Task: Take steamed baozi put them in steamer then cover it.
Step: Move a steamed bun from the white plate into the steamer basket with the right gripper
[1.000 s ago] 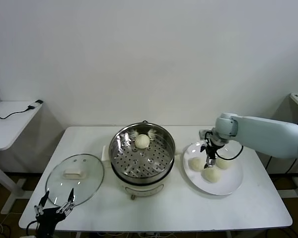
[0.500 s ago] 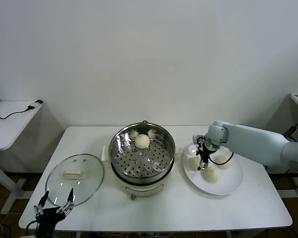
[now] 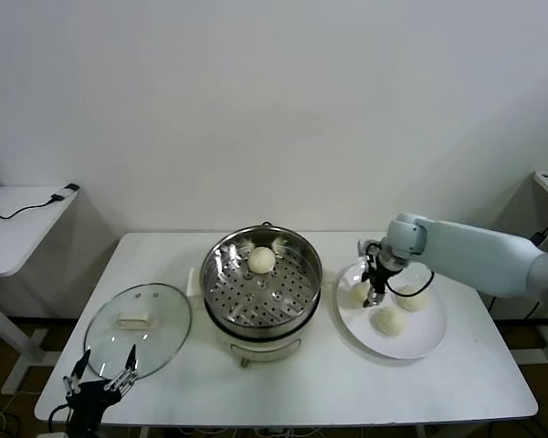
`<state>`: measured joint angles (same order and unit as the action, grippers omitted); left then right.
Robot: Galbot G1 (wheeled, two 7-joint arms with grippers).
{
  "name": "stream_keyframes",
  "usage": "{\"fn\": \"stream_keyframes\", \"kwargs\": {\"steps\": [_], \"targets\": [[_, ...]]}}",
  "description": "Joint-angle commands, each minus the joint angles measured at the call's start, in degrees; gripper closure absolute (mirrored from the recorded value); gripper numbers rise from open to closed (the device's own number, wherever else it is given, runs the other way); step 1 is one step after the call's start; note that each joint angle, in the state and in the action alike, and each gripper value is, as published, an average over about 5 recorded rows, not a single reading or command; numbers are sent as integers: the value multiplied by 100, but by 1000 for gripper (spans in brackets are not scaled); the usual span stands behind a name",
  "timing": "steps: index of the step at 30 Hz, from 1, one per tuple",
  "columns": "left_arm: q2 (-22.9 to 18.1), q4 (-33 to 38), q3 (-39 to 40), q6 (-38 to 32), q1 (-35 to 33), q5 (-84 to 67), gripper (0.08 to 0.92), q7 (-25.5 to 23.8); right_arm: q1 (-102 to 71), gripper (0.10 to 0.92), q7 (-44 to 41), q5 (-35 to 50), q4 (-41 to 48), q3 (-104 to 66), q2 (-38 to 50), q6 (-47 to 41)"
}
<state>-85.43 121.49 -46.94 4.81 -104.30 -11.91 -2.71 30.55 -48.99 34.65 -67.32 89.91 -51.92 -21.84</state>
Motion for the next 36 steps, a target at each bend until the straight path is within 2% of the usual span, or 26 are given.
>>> {"fn": "stream_keyframes", "kwargs": {"steps": [1, 7, 11, 16, 24, 36], "targets": [[10, 52, 10, 61, 9, 2, 177, -8, 2842, 321, -460, 1494, -942, 1355, -59, 79], [30, 91, 50, 124, 53, 0, 177, -14, 3785, 321, 343, 3190, -2120, 1103, -664, -875], [49, 129, 81, 145, 63, 1, 177, -20, 3540, 321, 840, 3837, -2489, 506, -1247, -1247], [52, 165, 80, 156, 46, -2, 177, -20, 2843, 321, 1209, 3763, -2231, 245, -2130, -1356], [29, 166, 53, 130, -10, -27, 177, -13, 1611, 321, 1625, 3160, -1093, 209, -3166, -1483], [-53, 152, 12, 78, -68, -54, 177, 16, 567, 321, 1811, 2559, -247, 196, -3499, -1581]]}}
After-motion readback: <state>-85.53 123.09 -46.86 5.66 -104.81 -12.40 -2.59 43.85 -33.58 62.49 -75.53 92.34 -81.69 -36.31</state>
